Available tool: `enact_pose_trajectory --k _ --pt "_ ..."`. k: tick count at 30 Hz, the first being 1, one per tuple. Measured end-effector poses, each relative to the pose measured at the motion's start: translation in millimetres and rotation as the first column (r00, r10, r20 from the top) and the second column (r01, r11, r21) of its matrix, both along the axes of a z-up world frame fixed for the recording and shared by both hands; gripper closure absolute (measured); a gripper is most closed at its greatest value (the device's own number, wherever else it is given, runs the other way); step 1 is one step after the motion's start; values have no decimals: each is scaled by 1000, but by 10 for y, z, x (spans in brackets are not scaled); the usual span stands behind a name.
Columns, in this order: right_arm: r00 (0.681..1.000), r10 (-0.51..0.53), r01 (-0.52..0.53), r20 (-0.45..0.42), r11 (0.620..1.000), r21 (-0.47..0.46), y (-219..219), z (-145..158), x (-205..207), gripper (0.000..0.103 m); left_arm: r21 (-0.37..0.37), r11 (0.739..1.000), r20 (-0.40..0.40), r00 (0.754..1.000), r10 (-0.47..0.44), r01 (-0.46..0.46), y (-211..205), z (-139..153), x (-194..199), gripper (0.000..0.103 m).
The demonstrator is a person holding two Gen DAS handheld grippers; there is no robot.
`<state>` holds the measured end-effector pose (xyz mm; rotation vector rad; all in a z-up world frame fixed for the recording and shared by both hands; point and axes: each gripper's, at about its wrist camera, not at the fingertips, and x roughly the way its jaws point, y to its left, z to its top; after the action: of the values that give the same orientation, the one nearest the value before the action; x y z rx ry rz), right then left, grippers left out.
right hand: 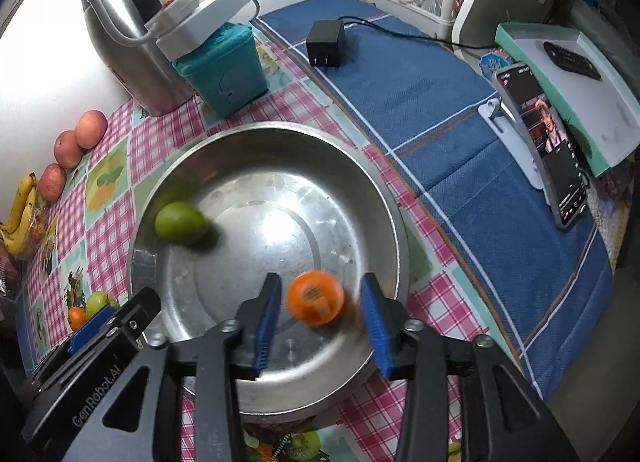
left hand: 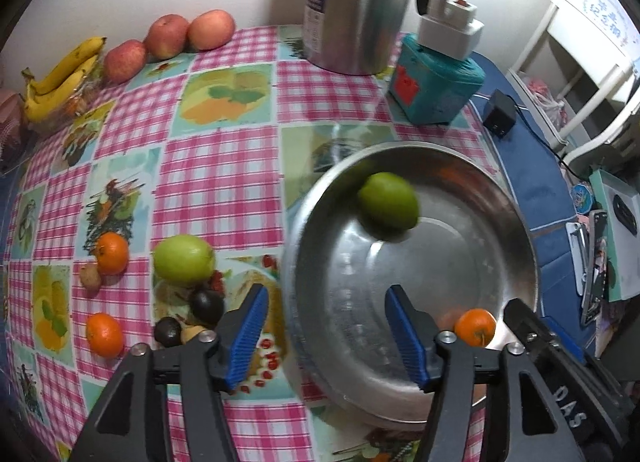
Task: Organize fruits
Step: 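Carry both fruits over the steel bowl and open both tools to drop them, then move both tools back from the bowl to the fruit cluster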
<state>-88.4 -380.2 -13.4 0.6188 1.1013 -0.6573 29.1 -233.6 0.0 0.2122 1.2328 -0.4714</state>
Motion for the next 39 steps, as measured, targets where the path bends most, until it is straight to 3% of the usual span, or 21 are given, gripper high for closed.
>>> enact_pose_trajectory --k 9,10,12,13,24,31,39 --pt "999 44 -43 14 999 -23 128 101 22 45 63 994 77 993 87 -92 398 69 130 0" --pt "998 53 -53 16 998 -23 151 102 28 43 68 993 88 992 91 -97 432 75 133 0" --pt "998 68 -67 17 997 -25 189 105 46 24 77 991 110 989 101 -110 527 92 148 0" --pt "997 76 -75 18 997 -31 216 105 53 22 80 990 121 987 109 -119 589 98 150 0" --pt "990 116 -110 76 991 -80 441 173 62 20 59 982 218 963 161 -178 1171 171 126 0" --pt "985 134 -123 111 987 -100 578 233 84 20 73 983 268 953 144 -169 1522 243 99 0" --pt "974 198 -183 112 974 -130 781 250 177 19 42 980 270 946 178 -196 1857 264 153 0"
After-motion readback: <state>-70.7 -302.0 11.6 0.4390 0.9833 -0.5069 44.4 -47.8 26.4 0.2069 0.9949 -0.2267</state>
